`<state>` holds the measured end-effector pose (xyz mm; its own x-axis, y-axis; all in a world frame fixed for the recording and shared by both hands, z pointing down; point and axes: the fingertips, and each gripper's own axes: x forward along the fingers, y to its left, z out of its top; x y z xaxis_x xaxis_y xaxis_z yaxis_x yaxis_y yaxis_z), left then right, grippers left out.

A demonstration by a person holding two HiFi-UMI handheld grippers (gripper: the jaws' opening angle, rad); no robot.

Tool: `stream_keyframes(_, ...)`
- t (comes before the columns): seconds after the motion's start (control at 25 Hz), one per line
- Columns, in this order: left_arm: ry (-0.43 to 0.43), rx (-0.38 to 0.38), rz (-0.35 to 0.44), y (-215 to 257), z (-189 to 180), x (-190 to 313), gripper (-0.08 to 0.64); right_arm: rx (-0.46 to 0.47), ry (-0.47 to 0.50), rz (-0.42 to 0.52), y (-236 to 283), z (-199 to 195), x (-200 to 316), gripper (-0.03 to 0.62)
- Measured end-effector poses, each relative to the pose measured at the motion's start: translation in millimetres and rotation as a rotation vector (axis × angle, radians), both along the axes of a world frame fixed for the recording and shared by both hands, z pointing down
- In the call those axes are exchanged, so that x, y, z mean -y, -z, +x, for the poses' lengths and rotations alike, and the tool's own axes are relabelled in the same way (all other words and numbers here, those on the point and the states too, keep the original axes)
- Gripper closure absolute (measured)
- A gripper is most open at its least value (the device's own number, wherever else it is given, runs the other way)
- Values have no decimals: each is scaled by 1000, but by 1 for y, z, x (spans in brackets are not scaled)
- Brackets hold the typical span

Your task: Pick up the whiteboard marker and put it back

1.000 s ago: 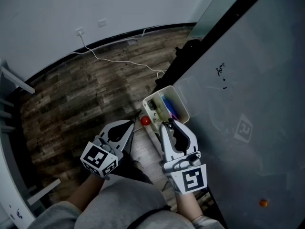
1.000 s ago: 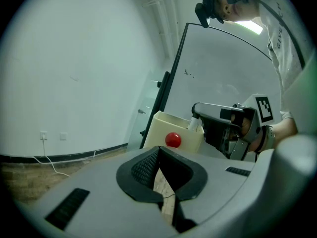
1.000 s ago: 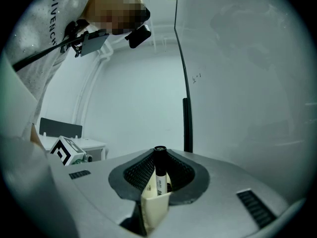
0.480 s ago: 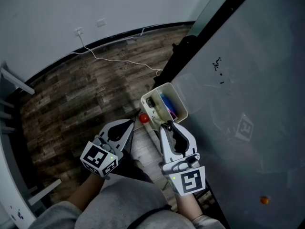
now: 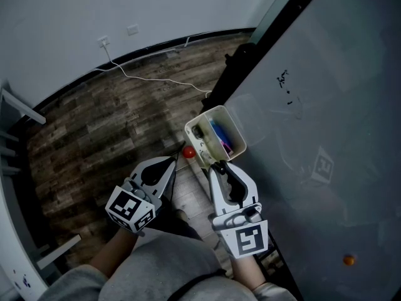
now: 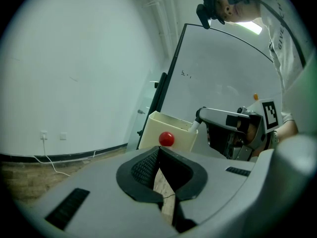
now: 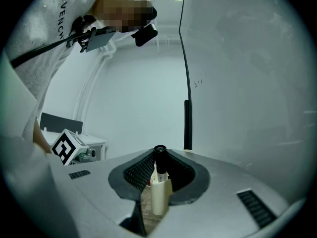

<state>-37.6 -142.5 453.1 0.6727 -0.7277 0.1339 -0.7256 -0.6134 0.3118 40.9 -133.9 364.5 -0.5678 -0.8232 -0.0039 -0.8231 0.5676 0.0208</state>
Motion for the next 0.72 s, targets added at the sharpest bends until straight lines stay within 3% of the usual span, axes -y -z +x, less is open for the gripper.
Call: stream_keyframes(0.72,15,-2,-5,-1,-3,-13,545,-30,3,-17,-10,-3,-11,508)
